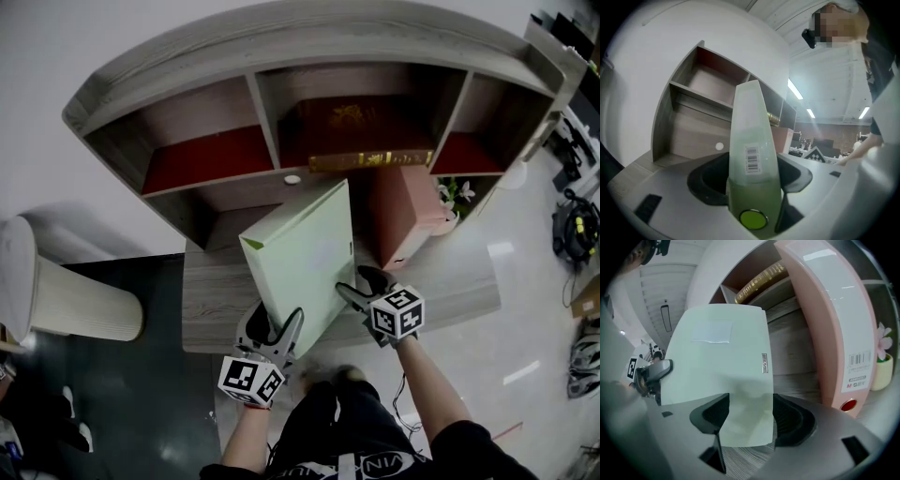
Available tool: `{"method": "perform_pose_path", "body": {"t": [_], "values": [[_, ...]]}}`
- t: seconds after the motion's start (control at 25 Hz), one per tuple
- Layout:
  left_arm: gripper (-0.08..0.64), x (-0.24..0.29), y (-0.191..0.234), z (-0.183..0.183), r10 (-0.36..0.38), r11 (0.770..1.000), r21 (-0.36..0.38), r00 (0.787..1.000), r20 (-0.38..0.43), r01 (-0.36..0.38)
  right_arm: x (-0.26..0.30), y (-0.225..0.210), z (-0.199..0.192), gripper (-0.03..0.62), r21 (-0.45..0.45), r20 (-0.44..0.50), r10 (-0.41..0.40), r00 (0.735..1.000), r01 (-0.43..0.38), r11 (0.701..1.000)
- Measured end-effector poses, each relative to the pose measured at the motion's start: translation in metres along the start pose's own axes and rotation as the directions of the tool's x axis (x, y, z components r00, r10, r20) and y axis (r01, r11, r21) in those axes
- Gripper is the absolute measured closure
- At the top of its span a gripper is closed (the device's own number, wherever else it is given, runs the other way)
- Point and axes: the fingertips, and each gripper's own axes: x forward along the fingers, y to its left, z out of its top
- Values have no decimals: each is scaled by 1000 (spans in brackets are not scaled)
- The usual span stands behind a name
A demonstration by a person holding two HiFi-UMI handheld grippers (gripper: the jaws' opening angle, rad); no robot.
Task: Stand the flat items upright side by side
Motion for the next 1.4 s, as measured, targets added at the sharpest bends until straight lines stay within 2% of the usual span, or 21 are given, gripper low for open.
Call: {"method": "perform_pose_path", "body": {"t": [0.2,0.36,0.48,0.6,0.68,0.76,0.96,1.08,1.24,1.4], "values": [[275,0,-18,-9,4,994,105,1000,-21,-2,-2,-11,-4,288,52,2,-52,999,51,997],[264,6,-22,-34,18,997,73,996,-86,-12,-1,-27,-6,295,166,13,-119,993,115,979],[264,11,-28,-54,36,996,81,989,-142,-24,-3,-32,-5,370,177,8,-150,989,146,973],[264,20,-36,-65,50,994,104,979,-196,-30,-17,-25,1,366,181,46,-118,992,108,978],[264,27,-41,-72,58,992,124,972,-227,-30,-31,-13,9,322,201,101,-68,993,47,978],[264,34,-45,-78,65,989,145,967,-245,-30,-45,3,20,311,211,168,-15,986,-22,977],[264,52,-57,-84,56,985,175,961,-270,-9,-85,48,61,222,139,328,129,936,-183,973],[264,62,-63,-88,53,981,196,957,-286,4,-98,72,77,193,53,355,198,914,-231,971],[264,74,-71,-90,65,976,219,957,-284,-1,-96,87,78,152,-75,307,199,931,-185,980],[262,81,-74,-94,94,974,224,953,-288,-29,-93,89,76,138,-125,288,147,946,-116,985]]}}
